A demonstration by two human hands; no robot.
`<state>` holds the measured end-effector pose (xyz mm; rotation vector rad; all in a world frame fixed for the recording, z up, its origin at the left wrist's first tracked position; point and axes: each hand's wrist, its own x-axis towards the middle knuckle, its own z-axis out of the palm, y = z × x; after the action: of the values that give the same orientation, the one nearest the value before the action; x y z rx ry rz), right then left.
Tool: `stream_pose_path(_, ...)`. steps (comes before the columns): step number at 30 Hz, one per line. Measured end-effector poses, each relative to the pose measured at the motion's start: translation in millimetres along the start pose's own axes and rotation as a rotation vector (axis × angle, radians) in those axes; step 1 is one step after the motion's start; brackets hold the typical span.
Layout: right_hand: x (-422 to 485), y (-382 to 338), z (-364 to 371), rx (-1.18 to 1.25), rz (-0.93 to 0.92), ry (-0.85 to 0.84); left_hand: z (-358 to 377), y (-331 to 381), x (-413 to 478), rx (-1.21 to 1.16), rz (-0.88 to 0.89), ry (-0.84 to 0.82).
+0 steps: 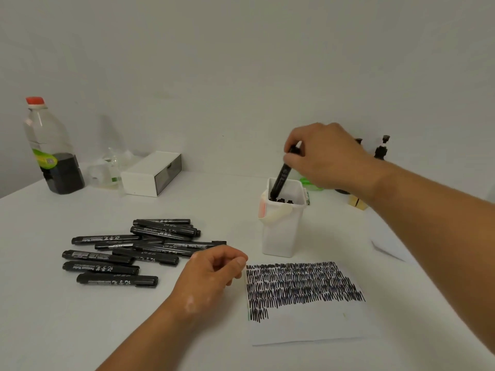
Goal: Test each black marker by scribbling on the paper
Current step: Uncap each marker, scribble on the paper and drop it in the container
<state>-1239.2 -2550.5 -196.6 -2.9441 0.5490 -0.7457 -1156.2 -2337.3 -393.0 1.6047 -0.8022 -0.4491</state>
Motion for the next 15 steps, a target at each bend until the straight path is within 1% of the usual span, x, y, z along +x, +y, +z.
stream_pose_path(6,12,-14,41,-0.14,0.05,-0.169,-1,1,2,-0.013,0.0,0.008)
stream_pose_path(10,15,-14,59,-0.089,0.103,-0.263,-3,2,3,-0.022,0.004,0.006)
stream_pose_path(15,13,-8,72,-0.029,0.161,-0.289,-4,3,4,-0.017,0.004,0.01)
